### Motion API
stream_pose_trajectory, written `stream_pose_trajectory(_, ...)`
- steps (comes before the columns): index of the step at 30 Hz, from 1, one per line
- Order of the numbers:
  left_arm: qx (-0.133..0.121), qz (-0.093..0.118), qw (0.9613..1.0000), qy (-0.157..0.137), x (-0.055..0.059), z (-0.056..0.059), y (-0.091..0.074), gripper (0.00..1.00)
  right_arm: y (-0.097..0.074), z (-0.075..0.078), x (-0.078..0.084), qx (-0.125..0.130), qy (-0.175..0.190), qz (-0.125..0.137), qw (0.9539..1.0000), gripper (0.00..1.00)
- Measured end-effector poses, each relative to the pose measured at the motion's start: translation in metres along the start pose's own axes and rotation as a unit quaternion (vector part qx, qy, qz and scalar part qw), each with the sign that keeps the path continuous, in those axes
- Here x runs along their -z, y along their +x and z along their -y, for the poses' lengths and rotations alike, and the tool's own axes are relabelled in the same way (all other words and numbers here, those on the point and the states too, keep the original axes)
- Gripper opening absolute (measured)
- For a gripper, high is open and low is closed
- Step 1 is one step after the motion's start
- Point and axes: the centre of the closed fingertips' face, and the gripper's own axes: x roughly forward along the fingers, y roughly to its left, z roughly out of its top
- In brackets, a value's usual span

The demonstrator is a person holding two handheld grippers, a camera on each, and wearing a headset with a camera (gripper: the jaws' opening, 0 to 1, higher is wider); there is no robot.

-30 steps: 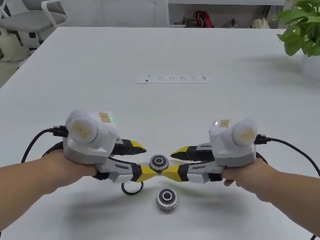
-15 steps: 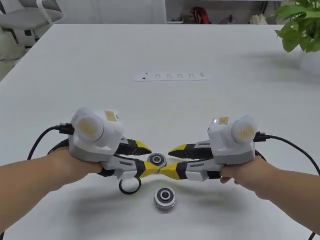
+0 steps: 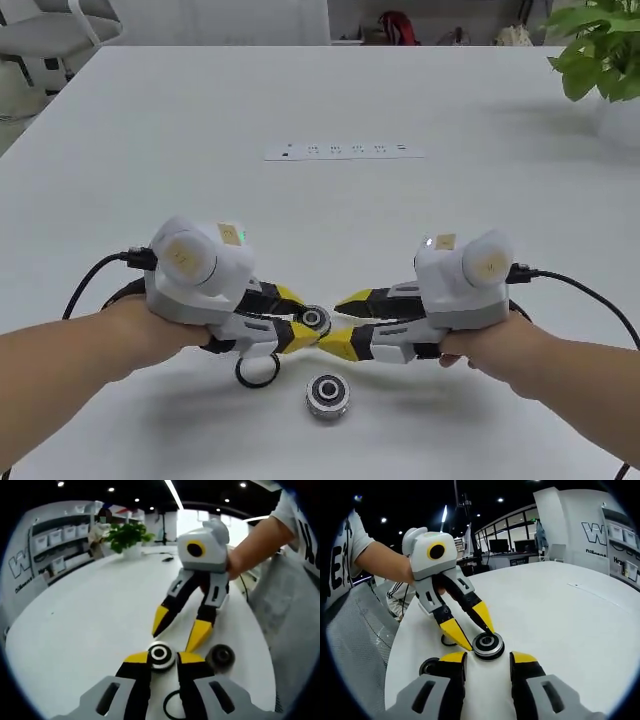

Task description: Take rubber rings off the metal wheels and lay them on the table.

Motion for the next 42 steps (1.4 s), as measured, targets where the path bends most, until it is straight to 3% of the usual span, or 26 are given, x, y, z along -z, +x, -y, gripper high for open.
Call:
stream_pose_trajectory(14, -0.014, -0.002, 0.9999, 0.001, -0.001, -0.005, 0.001, 0.16, 0.0, -0.002, 0.0, -0.001, -0.004, -0.002, 1.0, 0.31)
stream_pose_trajectory(18, -0.02, -0.004, 0.9996, 0.017, -0.002, -0.005, 0.003, 0.14, 0.002, -0.002, -0.001, 0.0, -0.005, -0.001, 1.0, 0.31)
stream_pose_trajectory(23, -0.024, -0.004, 0.9997, 0.006, 0.0, -0.006, 0.002, 0.14, 0.005, -0.004, -0.002, -0.003, -0.008, 0.0, 1.0, 0.31)
stream_pose_trajectory(42, -0.037, 0.004, 0.9993, -0.007, 0.0, -0.004, 0.001, 0.13, 0.019, 0.0, -0.001, 0.03, -0.017, 0.003, 0.9994, 0.28)
